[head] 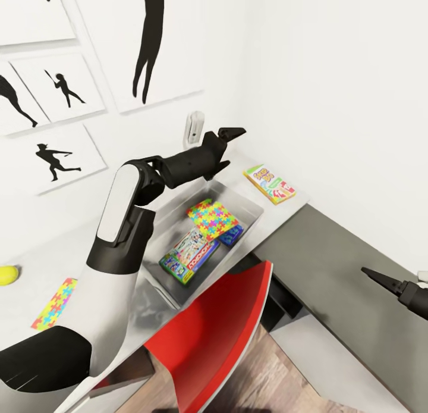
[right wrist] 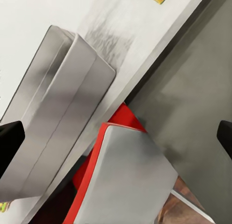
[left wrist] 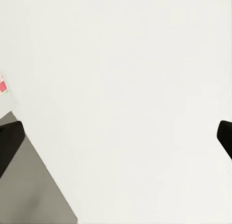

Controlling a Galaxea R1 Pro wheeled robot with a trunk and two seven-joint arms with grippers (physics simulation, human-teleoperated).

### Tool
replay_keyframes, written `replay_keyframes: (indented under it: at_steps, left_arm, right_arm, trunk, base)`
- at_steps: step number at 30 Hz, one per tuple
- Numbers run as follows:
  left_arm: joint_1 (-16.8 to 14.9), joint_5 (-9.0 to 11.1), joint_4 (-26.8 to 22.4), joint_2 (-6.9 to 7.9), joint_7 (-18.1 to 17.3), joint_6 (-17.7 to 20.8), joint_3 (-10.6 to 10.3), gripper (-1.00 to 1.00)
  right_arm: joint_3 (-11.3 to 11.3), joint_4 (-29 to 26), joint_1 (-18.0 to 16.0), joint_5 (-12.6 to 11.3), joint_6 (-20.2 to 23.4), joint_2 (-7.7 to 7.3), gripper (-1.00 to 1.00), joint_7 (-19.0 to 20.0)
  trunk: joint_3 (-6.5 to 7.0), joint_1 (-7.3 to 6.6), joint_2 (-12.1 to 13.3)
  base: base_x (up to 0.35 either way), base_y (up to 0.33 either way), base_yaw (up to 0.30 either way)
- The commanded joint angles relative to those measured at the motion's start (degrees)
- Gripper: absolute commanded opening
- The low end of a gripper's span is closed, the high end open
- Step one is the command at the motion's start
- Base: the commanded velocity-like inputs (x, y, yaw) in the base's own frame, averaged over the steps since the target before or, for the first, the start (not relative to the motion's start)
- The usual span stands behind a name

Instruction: Put all the toys in the child's room - the three board games (two on the bed and one on the table), the two jigsaw puzzles on the table, and the tennis ball on the table - inside the toy box on the table in the child's room.

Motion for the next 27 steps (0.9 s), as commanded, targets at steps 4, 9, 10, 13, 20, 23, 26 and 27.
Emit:
replay_keyframes:
  at_steps: [4,9,10,13,20,23,26,27]
  left_arm:
    - [0.01,0.69,-0.58,-0.02,0.60,0.00,-0.01,1.00]
    - [0.10,0.75,-1.12,-0.02,0.60,0.00,-0.03,1.00]
    - [0.12,0.76,-1.29,-0.02,0.60,0.00,-0.04,1.00]
    - [0.15,0.78,-1.62,-0.02,0.60,0.00,-0.05,1.00]
    - [0.17,0.79,-1.88,-0.02,0.60,0.00,-0.05,1.00]
    - [0.17,0.80,-1.93,-0.02,0.60,0.00,-0.05,1.00]
    - [0.18,0.80,-1.96,-0.02,0.60,0.00,-0.05,1.00]
    - [0.18,0.80,-1.98,-0.02,0.60,0.00,-0.05,1.00]
  right_arm:
    - [-0.04,-0.01,-0.04,-0.01,0.26,0.01,1.00,0.16]
    - [-0.04,-0.01,-0.04,-0.01,0.26,0.01,1.00,0.16]
    - [-0.04,-0.01,-0.04,-0.01,0.26,0.00,1.00,0.16]
    - [-0.04,-0.01,-0.04,0.01,0.26,0.00,1.00,0.16]
    - [-0.04,-0.01,-0.04,0.00,0.26,0.00,1.00,0.16]
    - [-0.04,-0.03,-0.04,-0.01,0.26,0.00,1.00,0.16]
    - [-0.04,-0.06,-0.04,-0.01,0.26,-0.01,1.00,0.16]
    - [-0.04,-0.07,-0.04,-0.01,0.26,-0.01,1.00,0.16]
  trunk:
    - [0.28,0.04,-0.09]
    - [0.75,0.04,-0.09]
    - [0.84,0.04,-0.09]
    - [1.12,0.04,-0.09]
    - [1.77,0.04,-0.09]
    - [2.04,0.04,-0.09]
    - [2.32,0.04,-0.09]
    - [2.41,0.04,-0.09]
  base:
    - [0.000,0.000,0.000]
    - [0.000,0.000,0.000]
    - [0.000,0.000,0.000]
    - [0.000,0.000,0.000]
    - [0.000,0.000,0.000]
    - [0.000,0.000,0.000]
    - [0.000,0.000,0.000]
    - [0.000,0.000,0.000]
